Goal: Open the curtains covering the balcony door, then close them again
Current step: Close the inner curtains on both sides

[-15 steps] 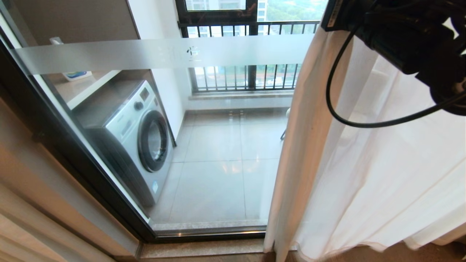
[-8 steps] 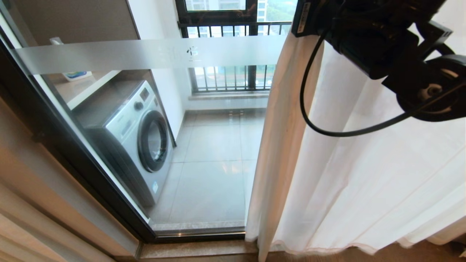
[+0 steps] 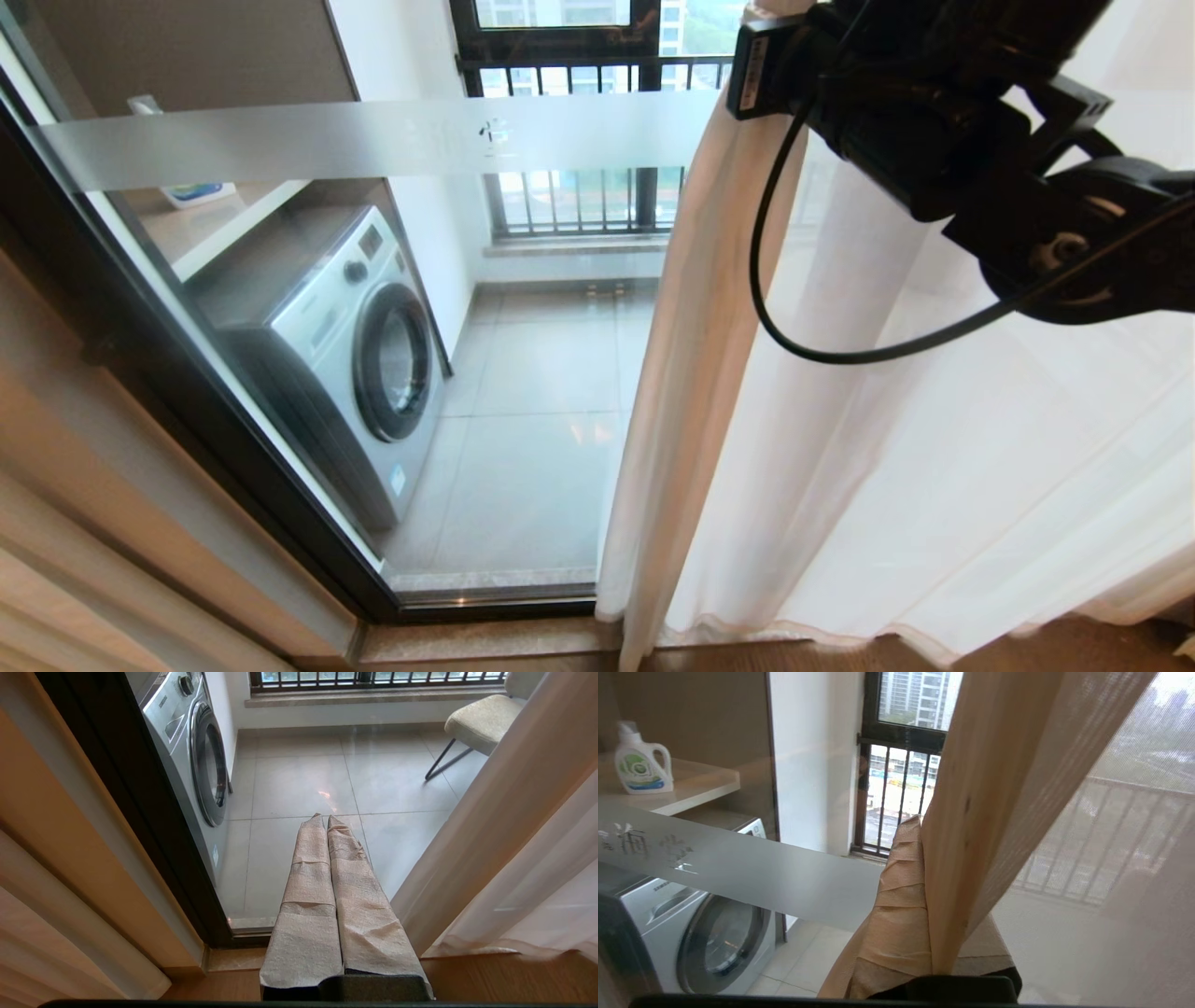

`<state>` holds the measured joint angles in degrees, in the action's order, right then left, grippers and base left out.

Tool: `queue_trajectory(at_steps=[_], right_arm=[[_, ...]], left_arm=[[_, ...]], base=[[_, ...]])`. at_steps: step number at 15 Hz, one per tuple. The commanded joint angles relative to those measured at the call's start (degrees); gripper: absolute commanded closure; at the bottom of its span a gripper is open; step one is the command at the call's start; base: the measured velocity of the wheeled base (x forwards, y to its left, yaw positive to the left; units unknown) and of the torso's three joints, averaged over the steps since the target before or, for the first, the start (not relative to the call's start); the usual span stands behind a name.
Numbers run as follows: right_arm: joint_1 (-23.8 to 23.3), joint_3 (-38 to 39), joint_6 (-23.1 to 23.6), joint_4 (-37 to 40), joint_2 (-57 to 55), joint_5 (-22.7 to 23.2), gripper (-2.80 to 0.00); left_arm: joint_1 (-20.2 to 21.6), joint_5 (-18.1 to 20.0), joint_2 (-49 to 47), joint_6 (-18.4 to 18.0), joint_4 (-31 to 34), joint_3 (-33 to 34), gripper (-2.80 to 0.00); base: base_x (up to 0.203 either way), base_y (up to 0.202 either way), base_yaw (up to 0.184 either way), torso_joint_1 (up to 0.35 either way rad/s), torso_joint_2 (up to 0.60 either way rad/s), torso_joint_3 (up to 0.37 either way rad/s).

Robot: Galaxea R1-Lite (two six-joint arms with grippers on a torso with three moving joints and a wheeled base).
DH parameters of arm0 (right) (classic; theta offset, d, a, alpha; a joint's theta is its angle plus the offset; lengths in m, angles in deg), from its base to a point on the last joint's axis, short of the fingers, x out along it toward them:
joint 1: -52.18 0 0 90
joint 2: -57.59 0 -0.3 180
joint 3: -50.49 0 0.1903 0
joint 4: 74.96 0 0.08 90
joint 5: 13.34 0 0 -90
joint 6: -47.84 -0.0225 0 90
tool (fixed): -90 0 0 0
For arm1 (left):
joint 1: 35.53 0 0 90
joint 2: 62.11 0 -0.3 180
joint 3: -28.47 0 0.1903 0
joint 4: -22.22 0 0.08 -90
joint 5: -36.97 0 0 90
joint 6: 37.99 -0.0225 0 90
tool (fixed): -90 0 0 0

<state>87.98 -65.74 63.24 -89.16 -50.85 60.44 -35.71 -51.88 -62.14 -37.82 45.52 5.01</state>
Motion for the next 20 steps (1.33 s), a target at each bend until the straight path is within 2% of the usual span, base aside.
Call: queue_trajectory(at_steps=[1,5,11,14,20], right_arm=[[-0.38,-0.03,-0.01,-0.23,0.87,-0.73,0.00],[-0.37,-0.03,-0.02,-0.05,1.74,-0.82,0.00],[6.11,-3.20,0.37,-0.05,-1.04,-1.53,0.00],[8.43,-3.73,2.36,-0.31,-1.97,-1.61,0.00],[6.85,-3.99,2.26,0.00,-0.39,-1.93,0.00]], left_arm=[[0.01,0.00,0.02,0.01,-0.01,0.01,0.00],[0.01,0.00,0.02,0.01,-0.01,0.01,0.00],[0.01,0.00,0.02,0.01,-0.01,0.01,0.00],[0.01,0.00,0.02,0.01,-0.01,0.01,0.00],[0.01,0.00,0.02,0.01,-0.01,0.01,0.00]], base=[[0.000,0.000,0.000,0.000,0.00,0.000],[0.000,0.000,0.000,0.000,0.00,0.000],[0.000,0.000,0.000,0.000,0.00,0.000],[0.000,0.000,0.000,0.000,0.00,0.000],[0.000,0.000,0.000,0.000,0.00,0.000]])
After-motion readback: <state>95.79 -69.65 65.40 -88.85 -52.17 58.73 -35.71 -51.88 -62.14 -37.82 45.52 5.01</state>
